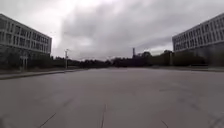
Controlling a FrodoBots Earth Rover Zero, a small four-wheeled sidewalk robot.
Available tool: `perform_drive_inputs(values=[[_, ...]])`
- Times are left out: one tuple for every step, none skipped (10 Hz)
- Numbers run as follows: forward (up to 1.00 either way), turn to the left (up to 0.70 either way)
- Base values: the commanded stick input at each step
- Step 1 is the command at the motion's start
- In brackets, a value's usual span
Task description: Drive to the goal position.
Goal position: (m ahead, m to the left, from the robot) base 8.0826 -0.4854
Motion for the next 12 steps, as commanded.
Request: perform_drive_inputs(values=[[0.70,0.02],[0.70,0.02],[0.70,0.02],[0.70,0.02],[0.70,0.02],[0.70,0.02],[0.70,0.02],[0.70,0.02],[0.70,0.02],[0.70,0.02],[0.70,0.02],[0.70,0.02]])
